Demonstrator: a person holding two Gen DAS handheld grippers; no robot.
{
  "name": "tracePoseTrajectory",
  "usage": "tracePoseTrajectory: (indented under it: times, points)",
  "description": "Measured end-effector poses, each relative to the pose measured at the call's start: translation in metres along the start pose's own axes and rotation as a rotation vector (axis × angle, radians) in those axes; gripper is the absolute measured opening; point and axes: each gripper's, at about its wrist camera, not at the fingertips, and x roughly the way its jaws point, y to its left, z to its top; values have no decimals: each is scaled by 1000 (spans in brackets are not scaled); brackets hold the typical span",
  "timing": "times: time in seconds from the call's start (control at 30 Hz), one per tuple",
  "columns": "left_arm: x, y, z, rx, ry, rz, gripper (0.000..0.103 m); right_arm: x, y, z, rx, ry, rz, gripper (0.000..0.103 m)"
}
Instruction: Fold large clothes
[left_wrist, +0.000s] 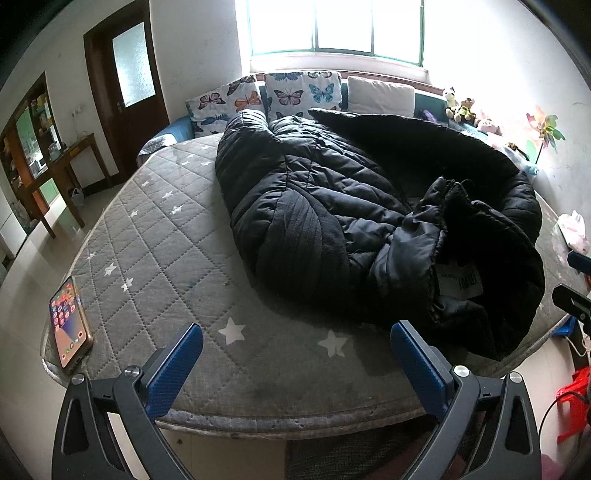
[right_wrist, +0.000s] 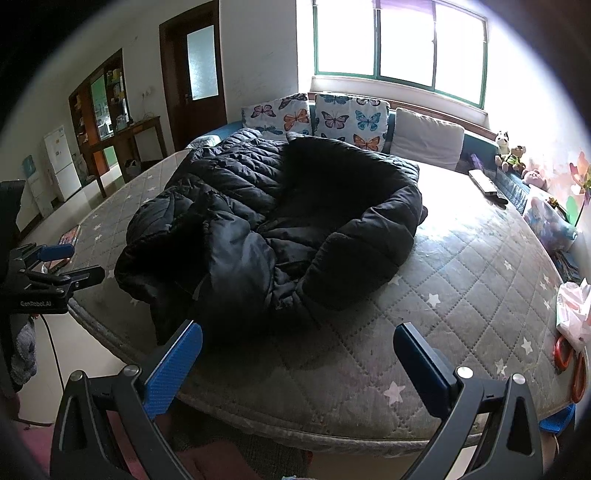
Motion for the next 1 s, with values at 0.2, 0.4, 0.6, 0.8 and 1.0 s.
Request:
tracePoseTrajectory:
  times: [0.2, 0.4, 0.6, 0.8, 1.0]
  points:
    - [2, 0, 2, -2, 7, -6, 103, 2, 0, 4, -11, 0, 2, 103]
    - [3, 0, 8, 4, 5, -18, 103, 7, -2, 8, -23, 12, 1, 103]
    - [3, -3, 18, 15, 1, -57, 103, 13, -4, 18, -49, 19, -9, 103]
    - [5, -15, 30, 56, -5, -96, 103, 24, -7, 29, -80, 42, -27, 103]
    - [21, -29, 41, 88, 22, -130, 103, 35, -14, 43, -102, 59, -37, 101]
